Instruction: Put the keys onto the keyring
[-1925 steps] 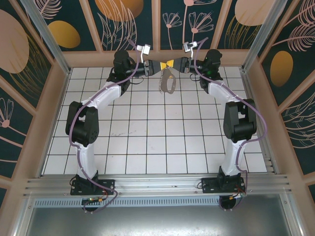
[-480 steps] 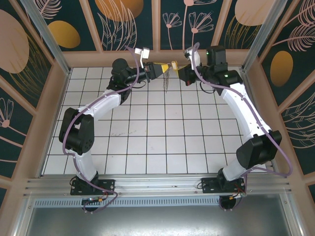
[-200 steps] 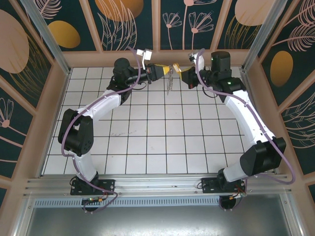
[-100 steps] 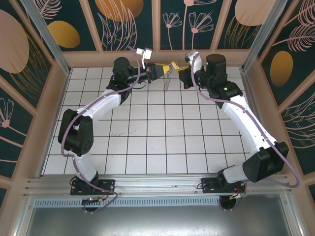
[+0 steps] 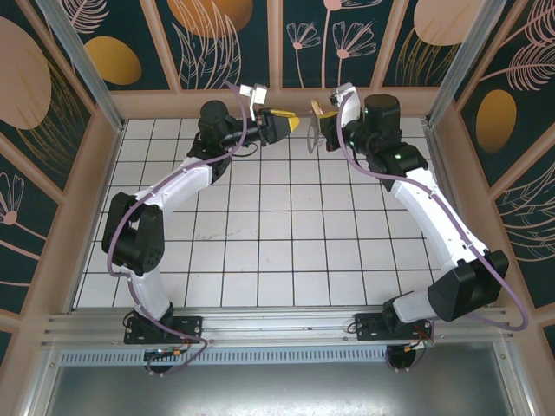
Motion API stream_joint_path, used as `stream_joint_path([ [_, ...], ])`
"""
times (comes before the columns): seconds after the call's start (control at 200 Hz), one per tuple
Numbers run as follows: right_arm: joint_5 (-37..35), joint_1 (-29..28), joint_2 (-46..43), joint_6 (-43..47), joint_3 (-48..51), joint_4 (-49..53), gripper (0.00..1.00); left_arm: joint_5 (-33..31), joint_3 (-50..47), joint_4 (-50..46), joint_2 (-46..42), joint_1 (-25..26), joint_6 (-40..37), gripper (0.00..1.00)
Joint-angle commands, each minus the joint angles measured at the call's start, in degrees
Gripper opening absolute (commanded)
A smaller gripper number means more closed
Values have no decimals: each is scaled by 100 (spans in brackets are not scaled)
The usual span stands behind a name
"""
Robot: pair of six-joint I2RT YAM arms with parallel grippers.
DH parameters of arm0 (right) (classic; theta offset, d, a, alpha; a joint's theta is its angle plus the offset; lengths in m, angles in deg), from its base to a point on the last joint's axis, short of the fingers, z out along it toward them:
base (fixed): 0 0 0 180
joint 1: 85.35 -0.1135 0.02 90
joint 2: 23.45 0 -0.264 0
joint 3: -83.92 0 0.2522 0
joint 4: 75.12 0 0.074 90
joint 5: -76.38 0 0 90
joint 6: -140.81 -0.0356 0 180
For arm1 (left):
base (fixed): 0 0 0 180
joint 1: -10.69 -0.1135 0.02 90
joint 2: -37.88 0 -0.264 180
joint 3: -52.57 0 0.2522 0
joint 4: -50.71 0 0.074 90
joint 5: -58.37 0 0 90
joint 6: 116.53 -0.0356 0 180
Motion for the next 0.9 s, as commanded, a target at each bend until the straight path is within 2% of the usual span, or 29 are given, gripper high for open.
stream_joint_path([
  [0.0,-145,13,11,143,-307,-120,0,-202,6,31,-298,-31,-71,50],
  [0.28,1,27,493,173,-635,226,0,-999,-433,-127,-681,-264,-118,58],
  [0.4,138,18,784,147,-732,283,0,-1212,-706,-255,-1111,-425,-170,61],
  [0.601,522,-83,1376,-80,-901,214,0,-1712,-1139,-771,-1748,-589,-657,66],
  [0.751,671,-364,2093,-182,-1320,199,0,-2061,-1295,-1112,-2069,-644,-882,67],
  [0.896,810,-600,3115,-199,-2301,450,0,-2221,-1419,-1266,-2300,-649,-962,68],
])
